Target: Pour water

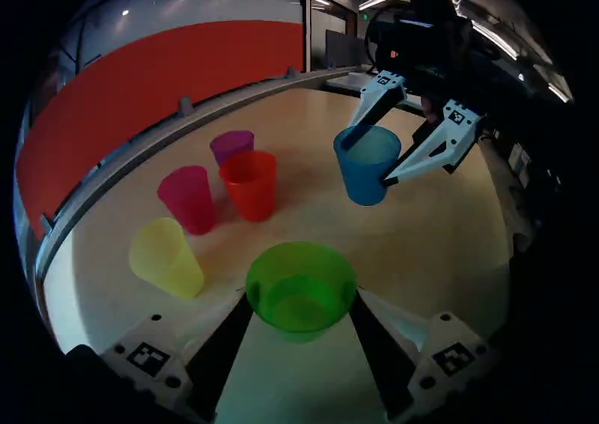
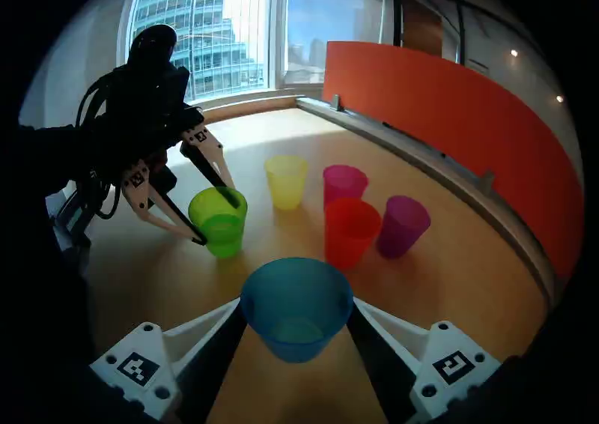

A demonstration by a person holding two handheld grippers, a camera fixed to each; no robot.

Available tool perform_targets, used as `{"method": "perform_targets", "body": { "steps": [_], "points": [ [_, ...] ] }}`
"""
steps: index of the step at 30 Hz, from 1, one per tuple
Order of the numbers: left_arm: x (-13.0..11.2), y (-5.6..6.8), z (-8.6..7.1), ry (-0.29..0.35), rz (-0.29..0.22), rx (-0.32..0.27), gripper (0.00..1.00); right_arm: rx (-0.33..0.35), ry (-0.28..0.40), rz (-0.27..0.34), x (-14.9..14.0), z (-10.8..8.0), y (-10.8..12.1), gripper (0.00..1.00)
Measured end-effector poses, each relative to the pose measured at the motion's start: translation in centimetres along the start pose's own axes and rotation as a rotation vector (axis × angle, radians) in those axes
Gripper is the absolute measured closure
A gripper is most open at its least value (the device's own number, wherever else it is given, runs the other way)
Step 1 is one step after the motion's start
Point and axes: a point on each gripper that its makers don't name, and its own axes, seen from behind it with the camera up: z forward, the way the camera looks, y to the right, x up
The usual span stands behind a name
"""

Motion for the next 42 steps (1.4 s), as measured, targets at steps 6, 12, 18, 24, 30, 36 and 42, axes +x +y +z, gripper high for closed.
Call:
{"method": "perform_targets", "body": {
  "steps": [6,12,18,24,30,36,42],
  "points": [
    [-0.5,0.0,0.5,-0.004,-0.001,-0.005,0.15,0.002,-0.011,0.000,-0.4,0.4,0.0,0.09],
    [-0.8,-0.1,0.5,-0.003,-0.007,-0.008,0.15,0.004,-0.020,0.001,-0.8,0.7,-0.2,0.09],
    [-1.1,-0.1,0.3,0.001,-0.014,-0.013,0.15,0.008,-0.026,0.005,-1.1,1.2,-0.5,0.09],
    [-1.4,0.0,0.4,-0.001,-0.012,-0.019,0.15,0.011,-0.034,0.004,-1.5,1.5,-0.8,0.09],
    [-1.5,-0.1,0.4,-0.001,-0.009,-0.021,0.14,0.011,-0.037,0.003,-1.7,1.7,-1.0,0.09],
    [-1.6,0.1,0.5,-0.008,-0.006,-0.033,0.04,0.012,-0.035,0.008,-1.9,1.9,-1.0,0.09],
    [-1.7,0.3,0.4,-0.014,-0.004,-0.039,0.02,0.011,-0.031,0.015,-2.1,2.2,-1.0,0.09]
  ]
}}
